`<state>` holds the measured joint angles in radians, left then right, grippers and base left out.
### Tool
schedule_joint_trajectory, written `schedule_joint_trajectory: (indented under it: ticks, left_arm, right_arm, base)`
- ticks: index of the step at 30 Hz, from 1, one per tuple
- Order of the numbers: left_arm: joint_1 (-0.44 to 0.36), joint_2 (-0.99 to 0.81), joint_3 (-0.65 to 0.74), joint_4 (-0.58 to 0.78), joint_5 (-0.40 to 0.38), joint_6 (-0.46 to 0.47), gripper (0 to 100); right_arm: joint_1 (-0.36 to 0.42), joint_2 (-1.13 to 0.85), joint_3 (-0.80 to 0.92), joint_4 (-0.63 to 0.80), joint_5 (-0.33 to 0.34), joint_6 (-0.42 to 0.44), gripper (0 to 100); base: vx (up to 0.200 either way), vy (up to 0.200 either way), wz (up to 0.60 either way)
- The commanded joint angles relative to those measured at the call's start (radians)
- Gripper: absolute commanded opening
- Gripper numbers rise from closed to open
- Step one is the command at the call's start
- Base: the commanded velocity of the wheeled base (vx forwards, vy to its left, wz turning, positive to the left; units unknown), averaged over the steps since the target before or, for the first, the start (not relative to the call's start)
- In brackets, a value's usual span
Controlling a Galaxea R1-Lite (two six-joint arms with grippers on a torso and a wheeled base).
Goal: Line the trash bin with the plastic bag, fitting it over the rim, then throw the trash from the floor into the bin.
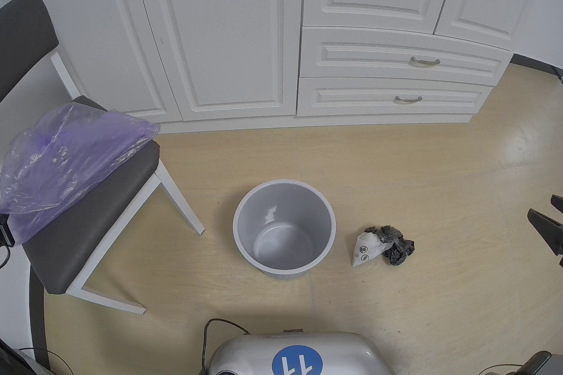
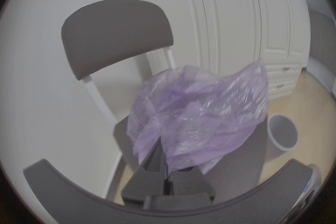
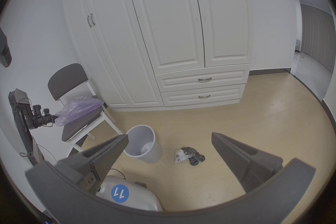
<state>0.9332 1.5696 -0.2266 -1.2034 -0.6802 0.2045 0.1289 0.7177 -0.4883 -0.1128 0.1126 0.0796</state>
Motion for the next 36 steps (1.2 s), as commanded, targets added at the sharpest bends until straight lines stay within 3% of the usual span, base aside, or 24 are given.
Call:
schedule_joint_trajectory:
  ticks: [1, 2, 3, 6, 7, 12, 16, 20, 36]
  left_arm:
    - [-0.224, -0.178, 0.02, -0.007, 0.021, -0.189, 0]
    - [-0.32, -0.21, 0.016, -0.004, 0.05, -0.229, 0]
    - [-0.341, -0.214, 0.015, -0.004, 0.059, -0.234, 0]
    - [-0.61, -0.227, -0.005, -0.004, 0.24, -0.24, 0]
    - [-0.722, -0.218, -0.02, -0.005, 0.337, -0.238, 0]
    - [-1.074, -0.169, -0.103, -0.012, 0.671, -0.235, 0]
    - [-1.229, -0.129, -0.151, -0.016, 0.804, -0.221, 0]
    - [-1.32, -0.094, -0.174, -0.019, 0.864, -0.195, 0]
    - [-1.591, -0.045, -0.254, -0.038, 0.979, -0.204, 0]
  right_arm:
    - [0.011, 0.013, 0.0, -0.001, 0.001, 0.0, 100]
    - [0.018, 0.02, 0.0, -0.001, 0.001, 0.0, 100]
    - [0.02, 0.022, 0.0, -0.001, 0.001, 0.0, 100]
    - [0.037, 0.028, 0.002, -0.001, -0.001, 0.0, 100]
    - [0.038, 0.029, 0.0, -0.001, -0.001, 0.0, 100]
    - [0.041, 0.037, 0.0, -0.007, -0.001, 0.0, 100]
    - [0.043, 0.049, 0.002, -0.028, -0.001, 0.0, 100]
    - [0.046, 0.048, 0.004, -0.033, -0.001, -0.001, 100]
    - [0.08, 0.092, 0.011, -0.036, -0.002, 0.003, 100]
  base:
    - [0.0, 0.0, 0.0]
    - [0.0, 0.0, 0.0]
    - [0.0, 0.0, 0.0]
    - [0.0, 0.0, 0.0]
    - [0.0, 0.0, 0.0]
    - [0.0, 0.0, 0.0]
    - [0.0, 0.0, 0.0]
    - [0.0, 0.0, 0.0]
    - [0.0, 0.0, 0.0]
